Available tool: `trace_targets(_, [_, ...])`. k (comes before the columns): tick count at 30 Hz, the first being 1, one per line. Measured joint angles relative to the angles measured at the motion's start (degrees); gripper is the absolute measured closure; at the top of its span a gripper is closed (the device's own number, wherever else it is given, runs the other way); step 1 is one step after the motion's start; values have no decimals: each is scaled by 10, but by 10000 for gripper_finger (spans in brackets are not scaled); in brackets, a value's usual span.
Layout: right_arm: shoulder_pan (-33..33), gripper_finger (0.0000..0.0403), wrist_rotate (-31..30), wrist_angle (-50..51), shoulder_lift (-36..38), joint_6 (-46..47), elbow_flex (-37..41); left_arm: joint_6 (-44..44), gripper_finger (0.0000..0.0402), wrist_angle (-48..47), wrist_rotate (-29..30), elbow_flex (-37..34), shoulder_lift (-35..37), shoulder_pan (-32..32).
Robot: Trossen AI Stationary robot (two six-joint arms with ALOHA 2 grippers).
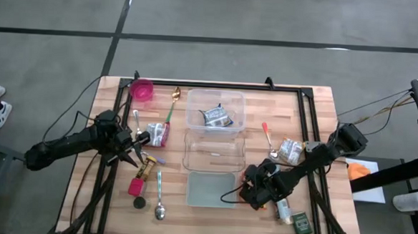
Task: Pick & Place Food Item
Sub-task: Put the orange noodle pack into the white bin
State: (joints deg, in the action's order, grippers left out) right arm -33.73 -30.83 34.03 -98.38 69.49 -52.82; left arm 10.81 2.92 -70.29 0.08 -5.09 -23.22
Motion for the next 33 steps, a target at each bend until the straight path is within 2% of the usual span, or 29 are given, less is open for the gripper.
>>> trace_targets(5, [0,149,12,-2,3,0,0,0,291,0,0,0,0,0])
trace_targets(10, [3,214,37,-6,2,-1,0,0,291,0,0,0,0,0])
trace_targets(24, [9,383,39,-21,2,-27,0,0,291,0,0,0,0,0])
trace_targets(33, [9,392,42,-12,4,-34,-7,0,291,0,0,0,0,0])
